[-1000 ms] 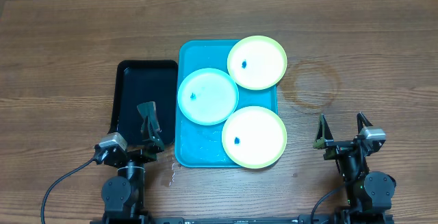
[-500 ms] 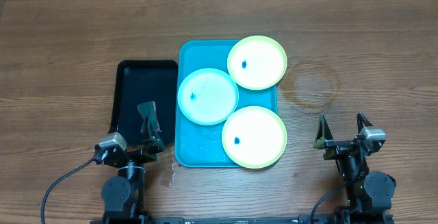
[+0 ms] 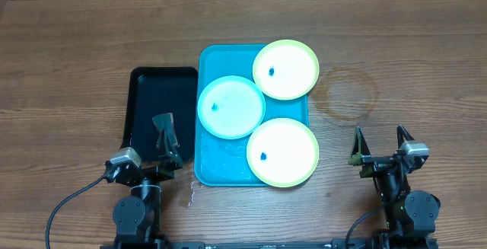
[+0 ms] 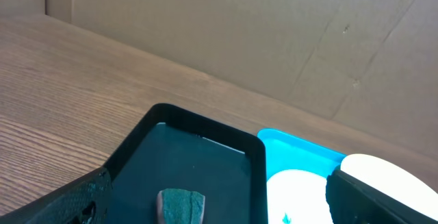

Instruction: Clean dirty plates on tray and stack at the side

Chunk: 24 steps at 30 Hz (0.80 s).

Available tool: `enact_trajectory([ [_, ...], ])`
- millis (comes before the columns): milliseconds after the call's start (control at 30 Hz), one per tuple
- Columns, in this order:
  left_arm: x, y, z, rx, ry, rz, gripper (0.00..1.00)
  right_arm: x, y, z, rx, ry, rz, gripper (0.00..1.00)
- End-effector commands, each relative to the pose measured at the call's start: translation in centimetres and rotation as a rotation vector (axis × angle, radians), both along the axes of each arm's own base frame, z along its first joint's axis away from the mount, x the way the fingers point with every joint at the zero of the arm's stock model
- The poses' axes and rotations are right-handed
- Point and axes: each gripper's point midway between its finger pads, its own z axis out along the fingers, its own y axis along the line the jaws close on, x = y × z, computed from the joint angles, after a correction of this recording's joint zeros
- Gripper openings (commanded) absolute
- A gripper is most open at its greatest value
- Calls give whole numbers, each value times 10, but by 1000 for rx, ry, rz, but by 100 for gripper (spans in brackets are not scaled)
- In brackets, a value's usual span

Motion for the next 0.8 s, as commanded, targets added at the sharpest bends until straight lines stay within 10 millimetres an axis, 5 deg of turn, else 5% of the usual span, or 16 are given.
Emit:
enact_trajectory([
  [0,0,1,0,26,-1,2,100,0,-2,-2,2,-4,-9,100],
  [500,1,-25,7,1,-29,-143,100,0,3,-1,7,-5,19,100],
  [767,-16,-43,67,5,-91,-251,100,-9,19,37,76,-61,113,100],
])
